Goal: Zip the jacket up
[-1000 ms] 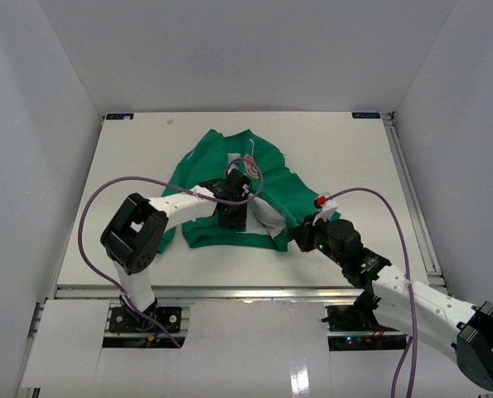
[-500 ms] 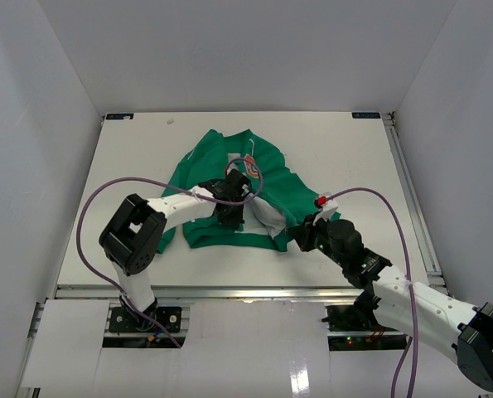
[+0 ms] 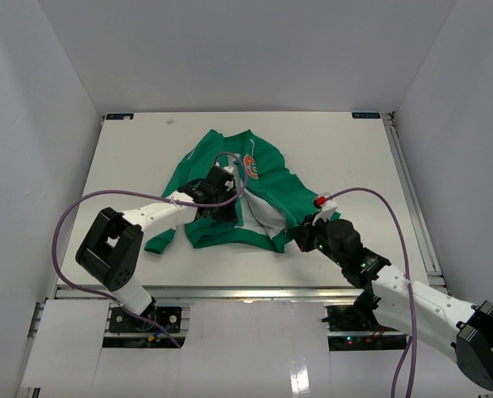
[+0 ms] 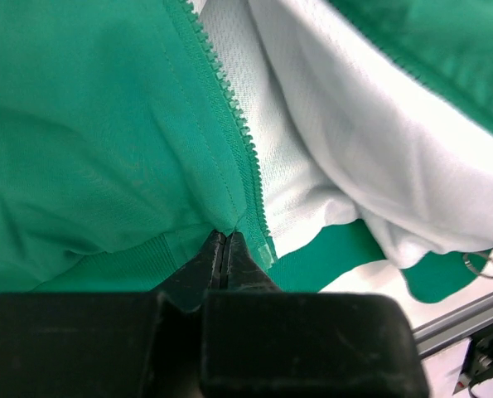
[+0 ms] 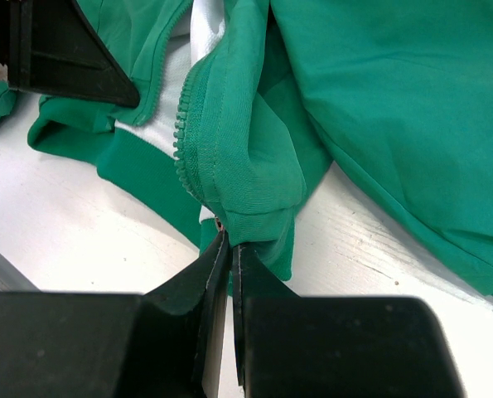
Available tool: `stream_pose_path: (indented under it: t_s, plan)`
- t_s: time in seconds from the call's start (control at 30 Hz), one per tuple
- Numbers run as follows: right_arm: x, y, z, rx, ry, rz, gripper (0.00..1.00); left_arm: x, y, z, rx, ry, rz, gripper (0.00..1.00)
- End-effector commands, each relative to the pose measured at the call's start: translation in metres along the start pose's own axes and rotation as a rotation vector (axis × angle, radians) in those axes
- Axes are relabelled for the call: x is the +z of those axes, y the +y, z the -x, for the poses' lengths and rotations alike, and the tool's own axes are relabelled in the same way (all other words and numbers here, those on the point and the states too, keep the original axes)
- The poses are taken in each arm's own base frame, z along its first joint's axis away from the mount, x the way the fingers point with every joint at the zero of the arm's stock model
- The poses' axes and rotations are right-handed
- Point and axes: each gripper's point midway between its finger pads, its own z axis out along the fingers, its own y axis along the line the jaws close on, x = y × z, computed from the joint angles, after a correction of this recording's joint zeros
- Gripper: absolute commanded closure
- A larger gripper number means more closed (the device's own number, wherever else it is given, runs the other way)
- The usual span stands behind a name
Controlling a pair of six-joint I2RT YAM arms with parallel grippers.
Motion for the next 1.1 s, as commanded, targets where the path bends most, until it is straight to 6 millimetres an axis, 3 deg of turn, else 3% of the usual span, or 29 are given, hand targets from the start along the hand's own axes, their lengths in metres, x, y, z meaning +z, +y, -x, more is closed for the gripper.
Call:
stream_pose_path:
  t_s: [0.0,0.13,0.27,0.3,0.37,0.47,0.57,0.63,0.7,0.73,0.8,1.07]
  plan:
    - [0.0018,0.0025,0.0116,-0.006,-0.033,0.004,0.92,-0.0074,-0.0119,0.0050,0.020,-0.014,-0.067,0.84]
    - [0.0016,0.0025,0.0114,-0.008,-0.033,0.005,0.92,-0.0085,-0.0109,0.0048,0.028,-0.021,-0.067,1.00]
    - [0.0010,0.0033,0.0136,-0.007,-0.038,0.007,0.92,-0.0107,-0.0129,0.0055,0.030,-0.031,-0.081,0.98]
    - [0.0010,0.0037,0.0141,-0.008,-0.039,0.008,0.92,-0.0087,-0.0114,0.0026,0.035,-0.016,-0.076,0.89]
    - [0.0014,0.0038,0.0132,-0.008,-0.034,0.008,0.92,-0.0077,-0.0112,0.0027,0.041,-0.011,-0.074,0.84]
    - [0.0016,0.0031,0.0135,-0.010,-0.034,0.005,0.92,-0.0076,-0.0102,0.0022,0.045,-0.012,-0.073,0.96]
    - [0.0015,0.0034,0.0133,-0.010,-0.034,0.006,0.92,-0.0078,-0.0107,0.0018,0.047,-0.012,-0.076,1.00]
    - [0.0015,0.0033,0.0127,-0.009,-0.032,0.005,0.92,-0.0077,-0.0104,0.0026,0.047,-0.014,-0.073,0.85]
    - [0.0014,0.0028,0.0131,-0.008,-0.034,0.003,0.92,-0.0075,-0.0108,0.0021,0.048,-0.012,-0.075,0.78]
    - [0.0013,0.0027,0.0132,-0.009,-0.035,0.003,0.92,-0.0069,-0.0107,0.0010,0.052,-0.008,-0.077,0.81]
    - [0.0011,0.0029,0.0127,-0.008,-0.035,0.005,0.92,-0.0064,-0.0105,-0.0002,0.054,-0.005,-0.080,1.00]
    - [0.0008,0.0027,0.0119,-0.008,-0.036,0.005,0.92,-0.0089,-0.0114,0.0031,0.040,-0.029,-0.083,1.00]
